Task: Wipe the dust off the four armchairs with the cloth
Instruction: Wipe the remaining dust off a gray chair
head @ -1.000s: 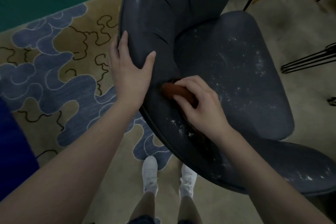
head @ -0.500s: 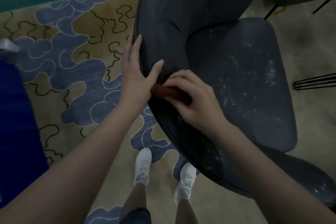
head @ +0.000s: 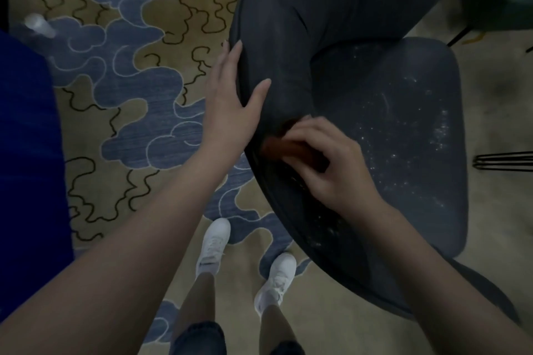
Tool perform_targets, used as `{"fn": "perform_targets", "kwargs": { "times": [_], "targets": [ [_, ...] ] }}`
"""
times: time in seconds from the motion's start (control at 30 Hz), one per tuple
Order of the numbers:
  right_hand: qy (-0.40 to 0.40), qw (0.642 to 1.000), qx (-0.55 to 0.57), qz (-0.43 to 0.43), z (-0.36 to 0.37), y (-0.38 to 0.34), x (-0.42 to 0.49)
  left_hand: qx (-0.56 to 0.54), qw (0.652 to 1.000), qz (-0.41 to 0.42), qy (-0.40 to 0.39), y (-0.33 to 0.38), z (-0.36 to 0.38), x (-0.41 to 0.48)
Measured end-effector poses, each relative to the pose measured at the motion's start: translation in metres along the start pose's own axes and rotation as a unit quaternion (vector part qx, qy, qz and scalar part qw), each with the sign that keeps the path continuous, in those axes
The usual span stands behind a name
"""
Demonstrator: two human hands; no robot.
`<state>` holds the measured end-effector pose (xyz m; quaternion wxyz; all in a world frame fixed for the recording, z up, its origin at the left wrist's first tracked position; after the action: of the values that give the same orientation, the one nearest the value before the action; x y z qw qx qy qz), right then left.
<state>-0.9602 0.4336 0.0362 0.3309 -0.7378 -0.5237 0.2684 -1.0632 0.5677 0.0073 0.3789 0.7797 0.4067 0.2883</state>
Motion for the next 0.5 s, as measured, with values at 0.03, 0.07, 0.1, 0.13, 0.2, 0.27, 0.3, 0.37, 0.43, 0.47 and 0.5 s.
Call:
{"fn": "perform_targets", "kwargs": {
  "times": [0.03,0.07,0.1,0.13,0.2,0.27,0.3,0.37,0.43,0.47,0.5],
  "targets": [
    [-0.024,1.0,-0.008,-0.015,0.002,0.001,-0.008,0.001,1.0,-0.001,0.001,0.001,0.0,-0.001],
    [-0.045,0.999,-0.017,-0.026,0.001,0.003,-0.016,0.0,1.0,-0.002,0.002,0.002,0.0,-0.002],
    [-0.061,0.997,-0.023,-0.031,-0.001,0.005,-0.023,-0.004,1.0,-0.003,0.003,0.003,0.0,-0.003],
    [-0.071,0.997,-0.021,-0.028,-0.006,0.008,-0.027,-0.011,1.0,-0.005,0.005,0.004,0.001,-0.004],
    [-0.067,0.998,0.005,-0.013,-0.017,0.011,-0.025,-0.022,1.0,-0.008,0.011,0.005,0.002,-0.006],
    [-0.027,0.999,0.021,-0.004,-0.024,0.009,-0.012,-0.035,0.999,-0.009,0.019,0.004,0.002,-0.007],
    [-0.011,1.0,0.017,-0.005,-0.023,0.006,-0.003,-0.043,0.999,-0.01,0.026,0.002,0.002,-0.007],
    [-0.005,1.0,0.005,-0.015,-0.012,-0.004,0.012,-0.055,0.998,-0.007,0.031,0.0,0.0,-0.007],
    [-0.019,0.999,-0.003,-0.035,0.002,-0.009,0.012,-0.052,0.998,-0.001,0.03,-0.001,0.0,-0.007],
    [-0.028,0.998,-0.011,-0.048,0.006,-0.009,0.006,-0.051,0.998,-0.001,0.03,-0.001,0.0,-0.007],
    [-0.04,0.997,-0.021,-0.06,0.008,-0.008,-0.003,-0.05,0.998,-0.004,0.03,-0.001,-0.001,-0.008]
  ]
}}
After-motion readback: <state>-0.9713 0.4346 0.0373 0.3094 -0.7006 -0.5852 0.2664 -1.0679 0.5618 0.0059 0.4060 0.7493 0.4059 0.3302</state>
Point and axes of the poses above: each hand's wrist, its own x-axis towards the middle knuckle, its own z-axis out of the palm, y = z × x, the point moved 7 cm from there along x, towards the middle knuckle, and after that the axes turned 15 degrees about z, right-handed, at the moved point
